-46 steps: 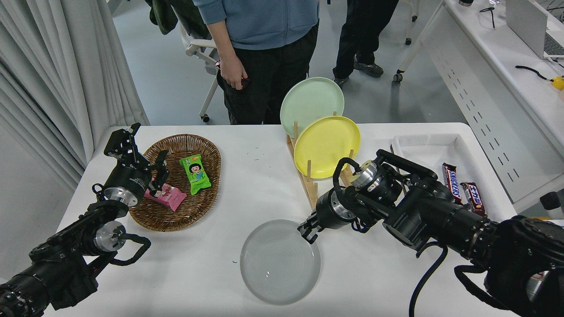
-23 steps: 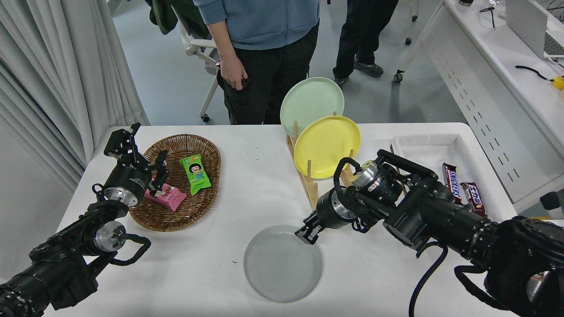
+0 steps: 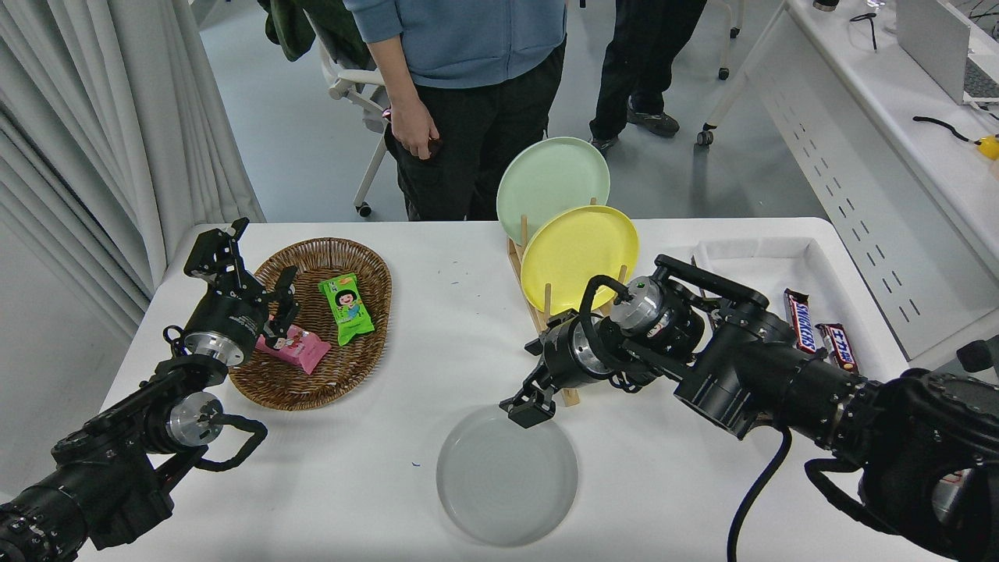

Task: Place the plate on the table

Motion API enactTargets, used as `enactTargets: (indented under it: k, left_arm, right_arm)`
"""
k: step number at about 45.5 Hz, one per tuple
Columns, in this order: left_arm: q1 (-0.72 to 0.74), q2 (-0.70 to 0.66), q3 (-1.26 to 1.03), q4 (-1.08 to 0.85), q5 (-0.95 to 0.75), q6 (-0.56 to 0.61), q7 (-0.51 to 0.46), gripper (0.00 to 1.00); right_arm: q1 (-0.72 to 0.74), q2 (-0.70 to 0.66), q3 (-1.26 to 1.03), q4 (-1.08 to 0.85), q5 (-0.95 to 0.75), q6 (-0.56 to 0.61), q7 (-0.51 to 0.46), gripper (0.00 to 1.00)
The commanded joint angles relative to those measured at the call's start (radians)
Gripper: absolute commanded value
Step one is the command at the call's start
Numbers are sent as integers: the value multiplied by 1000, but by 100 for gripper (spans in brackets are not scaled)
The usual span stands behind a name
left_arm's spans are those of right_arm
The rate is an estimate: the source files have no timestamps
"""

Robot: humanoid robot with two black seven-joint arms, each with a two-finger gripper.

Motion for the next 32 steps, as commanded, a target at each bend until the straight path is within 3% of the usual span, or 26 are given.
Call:
enactTargets:
  k: [1,8,18,27,32]
  left_arm:
    - [1,0,0,0,0,0,0,100]
    - [-1,0,0,0,0,0,0,100]
    - [-1,0,0,0,2,0,0,100]
    - [-1,0,0,0,0,0,0,100]
    - [-1,0,0,0,0,0,0,100]
  right_arm:
    - [48,0,-68,46,-48,197,-1,99]
    - [89,0,-79,66,-96,298,-1,99]
    - [190,-3,-65,67,-140,346,0,99]
    - [284,-116,-54,66,-208,358,0,99]
    - [319,-192,-51,57,-248,462,5,99]
